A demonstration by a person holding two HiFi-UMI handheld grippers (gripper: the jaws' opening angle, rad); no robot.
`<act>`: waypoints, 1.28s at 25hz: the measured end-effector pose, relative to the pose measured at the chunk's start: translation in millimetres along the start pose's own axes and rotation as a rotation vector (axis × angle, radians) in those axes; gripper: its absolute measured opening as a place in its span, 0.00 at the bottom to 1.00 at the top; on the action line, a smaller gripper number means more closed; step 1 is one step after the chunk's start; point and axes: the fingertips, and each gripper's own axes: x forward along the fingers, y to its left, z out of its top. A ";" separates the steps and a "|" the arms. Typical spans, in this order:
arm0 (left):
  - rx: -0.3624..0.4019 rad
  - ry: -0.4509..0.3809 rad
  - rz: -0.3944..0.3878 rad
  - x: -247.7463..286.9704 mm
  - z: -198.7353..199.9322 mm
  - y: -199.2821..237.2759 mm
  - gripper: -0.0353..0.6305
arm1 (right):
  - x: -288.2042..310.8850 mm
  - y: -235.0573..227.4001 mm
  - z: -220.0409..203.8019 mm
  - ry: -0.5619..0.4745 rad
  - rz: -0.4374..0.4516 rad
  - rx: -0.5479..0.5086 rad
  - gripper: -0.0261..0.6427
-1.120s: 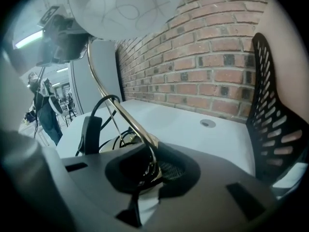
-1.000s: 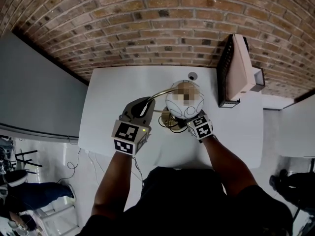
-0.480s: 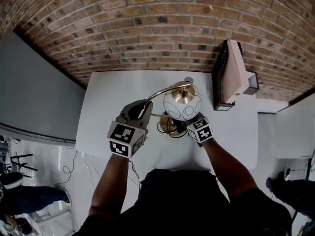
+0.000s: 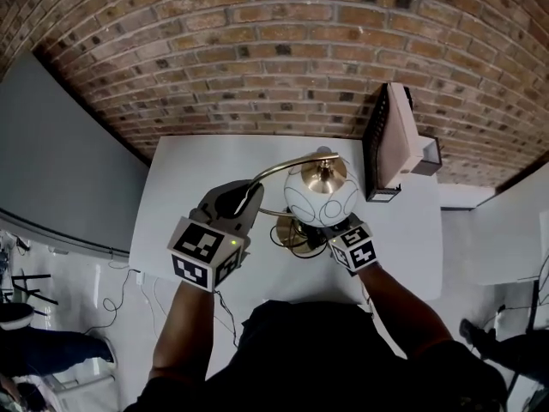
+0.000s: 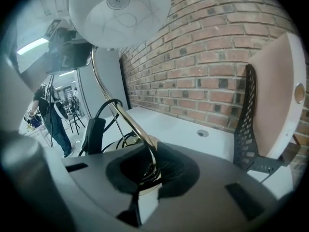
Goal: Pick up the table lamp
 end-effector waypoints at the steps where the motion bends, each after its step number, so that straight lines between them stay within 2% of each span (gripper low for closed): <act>1: 0.005 -0.004 -0.003 -3.8 4.7 -2.4 0.09 | -5.7 2.9 2.7 -0.004 -0.001 -0.002 0.11; 13: 0.036 -0.055 -0.020 -43.9 41.0 -30.4 0.08 | -59.0 31.4 19.3 -0.034 0.006 -0.012 0.11; 32: 0.059 -0.054 -0.042 -46.5 45.3 -45.9 0.08 | -73.8 33.7 13.0 -0.043 -0.022 0.011 0.11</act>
